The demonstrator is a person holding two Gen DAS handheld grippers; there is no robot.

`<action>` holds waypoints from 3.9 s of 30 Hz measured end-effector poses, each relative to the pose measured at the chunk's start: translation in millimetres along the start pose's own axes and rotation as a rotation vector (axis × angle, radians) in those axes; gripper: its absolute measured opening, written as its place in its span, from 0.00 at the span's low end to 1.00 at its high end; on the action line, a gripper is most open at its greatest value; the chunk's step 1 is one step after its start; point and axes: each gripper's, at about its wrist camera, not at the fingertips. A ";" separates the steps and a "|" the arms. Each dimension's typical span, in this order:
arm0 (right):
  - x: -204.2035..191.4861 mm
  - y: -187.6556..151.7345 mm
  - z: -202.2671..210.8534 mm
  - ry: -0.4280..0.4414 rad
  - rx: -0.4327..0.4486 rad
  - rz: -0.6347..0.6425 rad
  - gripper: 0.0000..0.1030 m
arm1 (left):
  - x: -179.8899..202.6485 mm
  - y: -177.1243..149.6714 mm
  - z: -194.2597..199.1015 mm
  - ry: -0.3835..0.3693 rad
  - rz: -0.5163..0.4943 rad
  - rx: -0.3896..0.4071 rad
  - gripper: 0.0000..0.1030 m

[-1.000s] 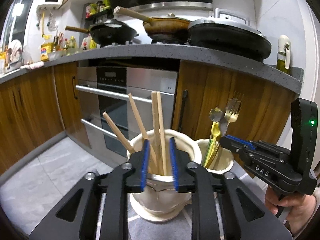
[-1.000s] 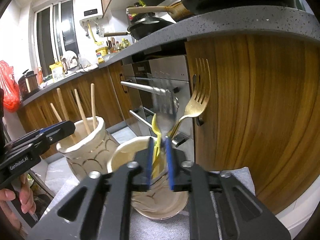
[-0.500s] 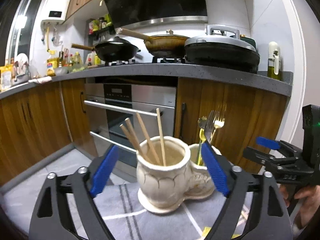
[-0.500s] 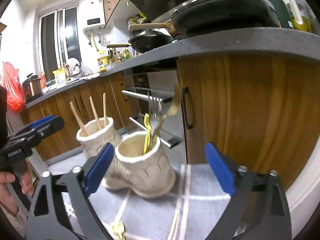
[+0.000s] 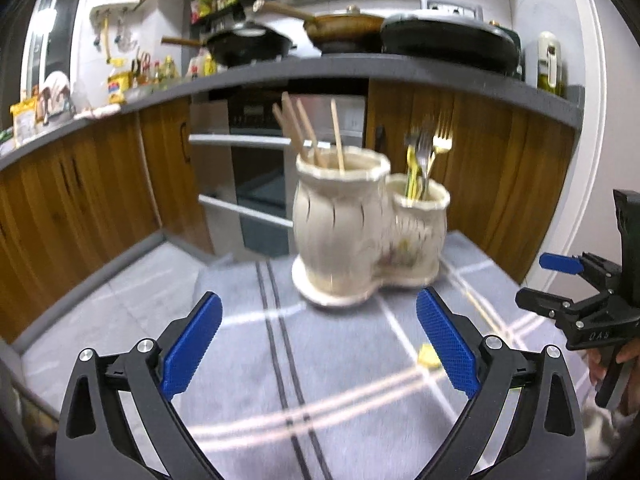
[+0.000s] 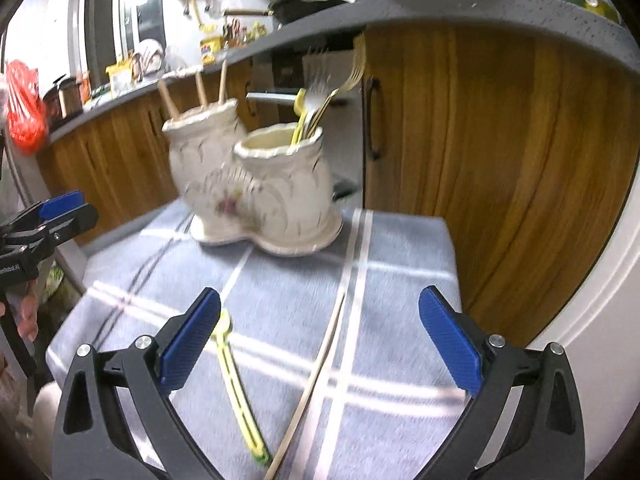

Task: Organize utensils
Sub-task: 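Open both tools and withdraw them from the holder, then grasp a yellow plastic spoon with the right tool while the left tool grasps the last chopstick, then insert chopstick into tall cup with left tool while right tool inserts yellow spoon into short cup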

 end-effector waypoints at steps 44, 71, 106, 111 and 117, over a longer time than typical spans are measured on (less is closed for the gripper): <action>-90.0 -20.1 -58.2 0.072 -0.343 0.311 0.09 | -4.9 -30.9 22.5 -0.017 0.028 -0.077 0.94; 64.2 -16.8 57.9 0.051 0.015 -0.146 0.09 | 182.7 -26.9 -91.1 -0.179 -0.140 -0.431 0.44; 34.4 66.1 15.6 0.171 0.240 -0.121 0.09 | 49.4 84.5 -8.2 -0.185 -0.030 0.062 0.04; 26.7 108.8 -10.9 0.195 0.327 -0.149 0.09 | 28.8 126.5 -26.4 -0.174 0.045 0.185 0.04; 11.2 139.2 -40.3 0.240 0.395 -0.154 0.09 | 22.6 157.9 -58.0 -0.125 0.084 0.292 0.04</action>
Point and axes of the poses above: each gripper's, at about its wrist camera, not at the fingertips, and z roughly against the way its jaws point, x to its right, y to its top
